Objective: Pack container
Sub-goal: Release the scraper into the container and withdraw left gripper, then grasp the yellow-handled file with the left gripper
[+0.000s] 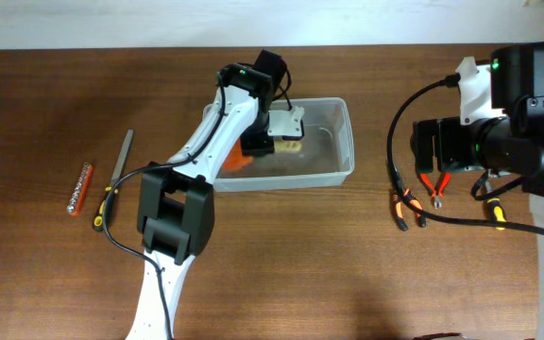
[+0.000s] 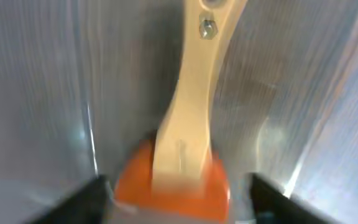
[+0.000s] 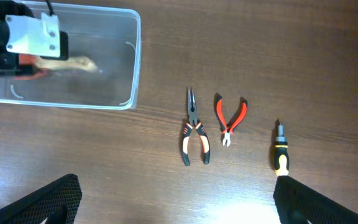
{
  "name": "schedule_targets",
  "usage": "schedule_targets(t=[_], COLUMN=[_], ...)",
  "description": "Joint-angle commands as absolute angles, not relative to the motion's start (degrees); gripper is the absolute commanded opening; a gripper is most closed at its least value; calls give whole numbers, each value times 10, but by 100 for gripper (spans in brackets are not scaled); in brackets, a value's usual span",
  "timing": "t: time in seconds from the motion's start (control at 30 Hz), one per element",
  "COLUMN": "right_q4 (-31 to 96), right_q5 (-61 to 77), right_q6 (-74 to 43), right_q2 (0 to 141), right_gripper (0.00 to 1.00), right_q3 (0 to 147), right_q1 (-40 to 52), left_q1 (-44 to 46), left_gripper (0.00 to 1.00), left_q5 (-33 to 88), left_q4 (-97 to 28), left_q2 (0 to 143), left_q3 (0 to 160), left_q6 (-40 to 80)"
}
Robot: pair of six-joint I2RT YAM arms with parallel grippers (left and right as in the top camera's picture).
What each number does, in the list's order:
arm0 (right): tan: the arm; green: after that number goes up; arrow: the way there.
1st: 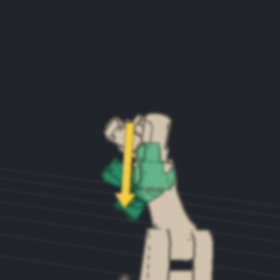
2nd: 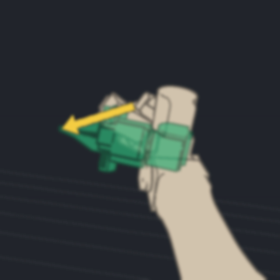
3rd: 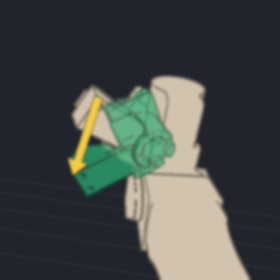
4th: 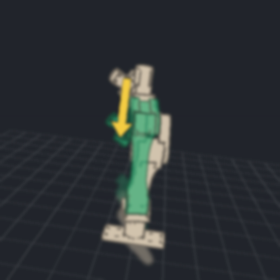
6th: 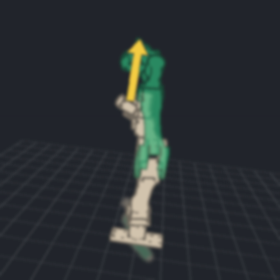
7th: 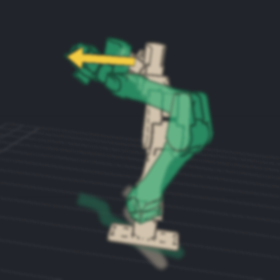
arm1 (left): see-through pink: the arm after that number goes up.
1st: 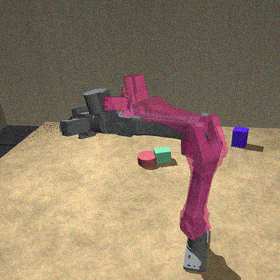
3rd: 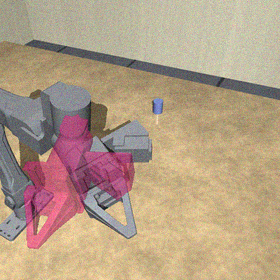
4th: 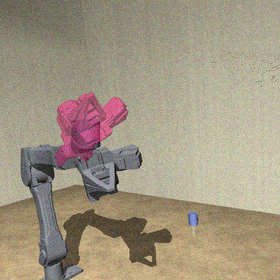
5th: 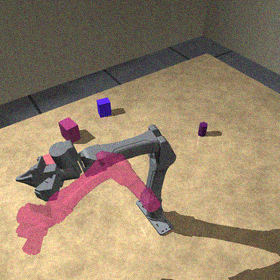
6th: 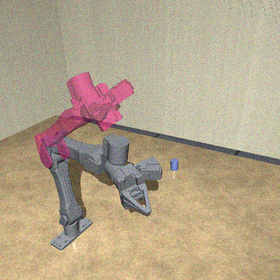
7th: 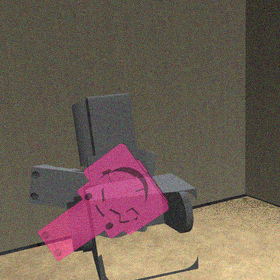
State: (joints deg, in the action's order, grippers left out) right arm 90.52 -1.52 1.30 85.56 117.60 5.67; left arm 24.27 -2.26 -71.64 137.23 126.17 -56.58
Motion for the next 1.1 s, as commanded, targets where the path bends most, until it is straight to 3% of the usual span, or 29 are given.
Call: schedule_targets(t=[0.0, 0.33, 0.6, 0.7, 0.87, 1.07], right_q4=[906, 907, 907, 907, 907, 904], right_q5=[-20, -20, -20, -20, -20, -20], right_q6=[10, 10, 10, 10, 10, 10], right_q2=[856, 856, 856, 856, 856, 856], right_gripper=[99, 99, 99, 99, 99, 99], right_q3=[1181, 1181, 1181, 1181, 1181, 1181], right_q1=[56, 56, 56, 56, 56, 56], left_q1=[234, 190, 10, -54, -135, -162], left_gripper=[99, 99, 100, 94, 93, 93], left_q5=[-56, -52, -52, -52, -51, -23], left_q4=[-742, -866, -921, -935, -880, -796], left_q2=[1316, 1156, 1155, 1173, 1199, 1229], left_q3=[1290, 1300, 1265, 1223, 1105, 1029], left_q6=[-450, -394, -190, -136, -142, -208])
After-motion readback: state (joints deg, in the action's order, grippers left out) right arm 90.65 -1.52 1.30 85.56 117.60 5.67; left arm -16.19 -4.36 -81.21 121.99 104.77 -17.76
